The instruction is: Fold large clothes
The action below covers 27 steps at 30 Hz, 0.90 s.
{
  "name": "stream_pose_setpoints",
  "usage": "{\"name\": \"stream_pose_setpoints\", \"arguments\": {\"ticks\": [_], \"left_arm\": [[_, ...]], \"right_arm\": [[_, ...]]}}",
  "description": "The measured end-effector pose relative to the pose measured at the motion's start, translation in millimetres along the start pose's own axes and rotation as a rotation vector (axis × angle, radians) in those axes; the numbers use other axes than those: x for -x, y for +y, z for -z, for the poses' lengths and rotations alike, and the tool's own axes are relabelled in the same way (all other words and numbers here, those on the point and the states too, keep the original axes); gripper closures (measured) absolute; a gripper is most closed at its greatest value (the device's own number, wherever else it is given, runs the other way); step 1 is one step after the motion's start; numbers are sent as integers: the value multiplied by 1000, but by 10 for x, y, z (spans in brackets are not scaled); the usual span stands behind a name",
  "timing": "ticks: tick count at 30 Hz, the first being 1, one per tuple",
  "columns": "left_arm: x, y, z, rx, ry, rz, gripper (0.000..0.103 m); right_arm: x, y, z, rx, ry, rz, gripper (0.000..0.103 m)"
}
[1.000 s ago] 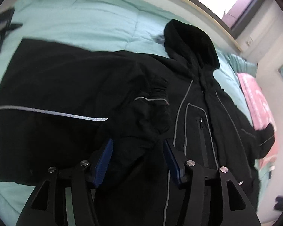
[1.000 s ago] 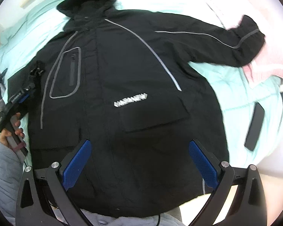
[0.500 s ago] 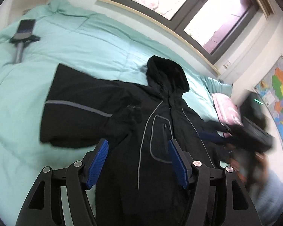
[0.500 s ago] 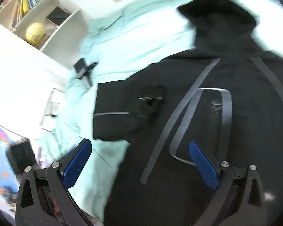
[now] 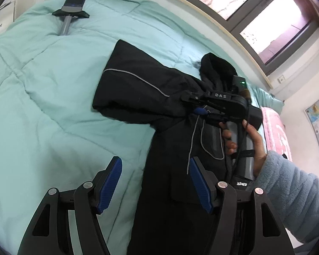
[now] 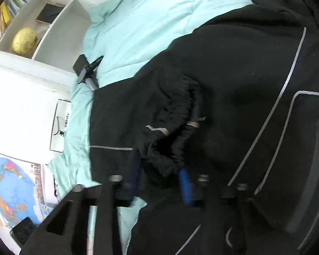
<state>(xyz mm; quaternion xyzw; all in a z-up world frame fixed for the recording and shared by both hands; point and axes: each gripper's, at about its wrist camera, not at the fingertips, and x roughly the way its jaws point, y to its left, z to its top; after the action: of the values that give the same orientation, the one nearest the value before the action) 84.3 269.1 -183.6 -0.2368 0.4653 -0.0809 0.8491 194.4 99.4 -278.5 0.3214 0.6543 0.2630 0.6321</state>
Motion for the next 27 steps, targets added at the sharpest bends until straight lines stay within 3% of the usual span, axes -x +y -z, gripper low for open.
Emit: {"name": "stream_pose_setpoints", "arguments": {"ticks": [6,11,18,25,27], "left_arm": [[-18,-124,-14,-15,-12,7,36],[-78,-302,21,-41,-1,28,36],[-242,-578,96,-88,45,57,36],[-255,-789,202,-131,77,71,36],[-243,-803,234,-133,84,62,36]], "right_arm": [[657,66,59,34,-88,-23,77],[1507,-75,143,31,-222,34,78],[2375,-763,333,-26,-338,258,78],[2725,-1574,573,-126,-345,477,78],[2843,-1784,660,-178,-357,483,78]]}}
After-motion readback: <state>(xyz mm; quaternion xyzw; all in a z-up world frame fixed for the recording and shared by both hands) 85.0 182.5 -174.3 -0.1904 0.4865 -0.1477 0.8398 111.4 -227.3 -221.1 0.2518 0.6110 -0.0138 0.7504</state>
